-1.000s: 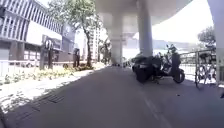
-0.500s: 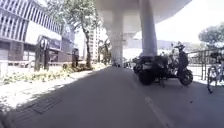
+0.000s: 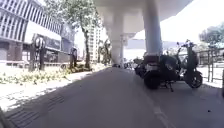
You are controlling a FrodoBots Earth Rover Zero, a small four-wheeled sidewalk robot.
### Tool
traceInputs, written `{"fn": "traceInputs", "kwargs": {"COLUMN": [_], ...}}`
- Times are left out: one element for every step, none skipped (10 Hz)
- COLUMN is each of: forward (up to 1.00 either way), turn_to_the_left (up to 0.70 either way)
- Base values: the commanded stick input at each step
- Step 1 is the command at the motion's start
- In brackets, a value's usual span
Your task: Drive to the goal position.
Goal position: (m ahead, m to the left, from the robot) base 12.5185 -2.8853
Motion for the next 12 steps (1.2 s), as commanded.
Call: {"fn": "traceInputs", "kwargs": {"forward": [0.70,0.70,0.63,0.45,0.48,0.64,0.70,0.70,0.70,0.70,0.70,0.70], "turn_to_the_left": [0.00,0.00,0.00,0.00,0.00,0.00,0.00,0.00,0.00,0.00,0.00,-0.01]}}
